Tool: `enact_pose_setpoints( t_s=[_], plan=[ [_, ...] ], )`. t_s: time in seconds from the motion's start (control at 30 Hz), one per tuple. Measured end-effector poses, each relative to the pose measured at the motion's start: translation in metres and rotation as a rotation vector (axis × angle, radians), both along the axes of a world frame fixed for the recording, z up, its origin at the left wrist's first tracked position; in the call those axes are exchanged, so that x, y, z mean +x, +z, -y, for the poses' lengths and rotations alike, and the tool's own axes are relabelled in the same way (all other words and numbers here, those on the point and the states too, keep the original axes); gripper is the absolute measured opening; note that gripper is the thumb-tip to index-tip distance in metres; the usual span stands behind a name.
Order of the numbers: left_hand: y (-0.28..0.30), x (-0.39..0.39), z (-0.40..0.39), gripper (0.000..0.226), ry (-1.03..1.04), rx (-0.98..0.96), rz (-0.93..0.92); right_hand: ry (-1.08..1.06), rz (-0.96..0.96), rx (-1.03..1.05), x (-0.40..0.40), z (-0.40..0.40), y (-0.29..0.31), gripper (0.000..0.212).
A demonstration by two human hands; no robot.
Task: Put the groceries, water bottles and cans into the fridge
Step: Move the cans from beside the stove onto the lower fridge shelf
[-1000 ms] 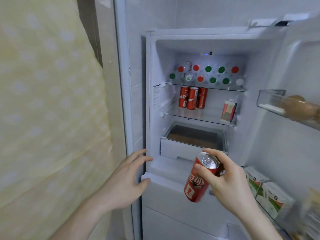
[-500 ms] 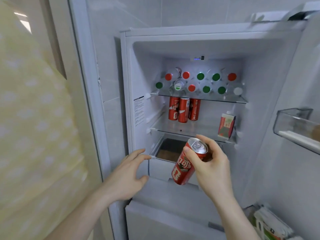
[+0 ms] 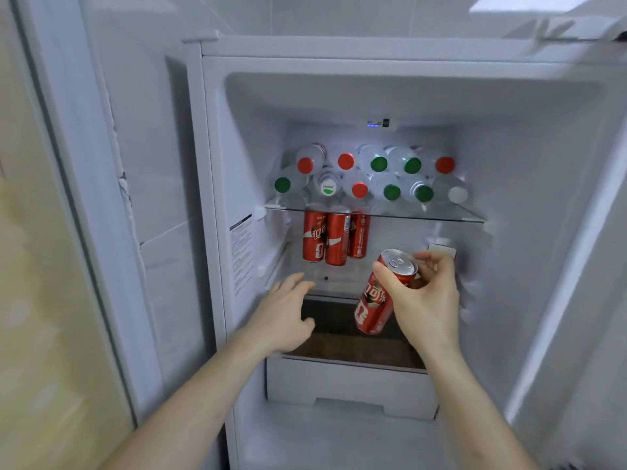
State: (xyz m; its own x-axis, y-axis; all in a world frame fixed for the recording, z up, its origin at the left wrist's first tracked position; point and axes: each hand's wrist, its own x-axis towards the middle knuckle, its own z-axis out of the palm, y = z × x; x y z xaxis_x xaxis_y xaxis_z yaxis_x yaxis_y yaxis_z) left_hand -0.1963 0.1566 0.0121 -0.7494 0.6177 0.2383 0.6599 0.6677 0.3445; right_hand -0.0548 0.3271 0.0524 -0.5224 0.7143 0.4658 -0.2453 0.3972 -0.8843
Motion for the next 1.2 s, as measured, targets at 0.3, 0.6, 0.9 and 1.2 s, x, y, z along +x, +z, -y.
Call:
enact_pose_setpoints(
  t_s=[0.3, 0.6, 0.9, 1.2],
  plan=[
    [-0.014, -0.039, -0.019, 0.078, 0.004, -0.100, 0.021, -0.126, 0.074, 0.018, -0.062, -0.027, 0.009, 0.058],
    [-0.027, -0.044, -0.023, 0.072, 0.041, 0.004, -0.036, -0.130, 0.113, 0.013, -0.100, -0.048, 0.015, 0.056],
    [-0.028, -0.047, -0.022, 0.072, 0.029, 0.015, -0.026, -0.121, 0.094, 0.051, -0.125, -0.051, 0.005, 0.062],
    [-0.032, -0.050, -0.023, 0.072, 0.033, 0.025, -0.021, -0.077, 0.359, 0.137, -0.138, -0.058, -0.046, 0.056]
  ],
)
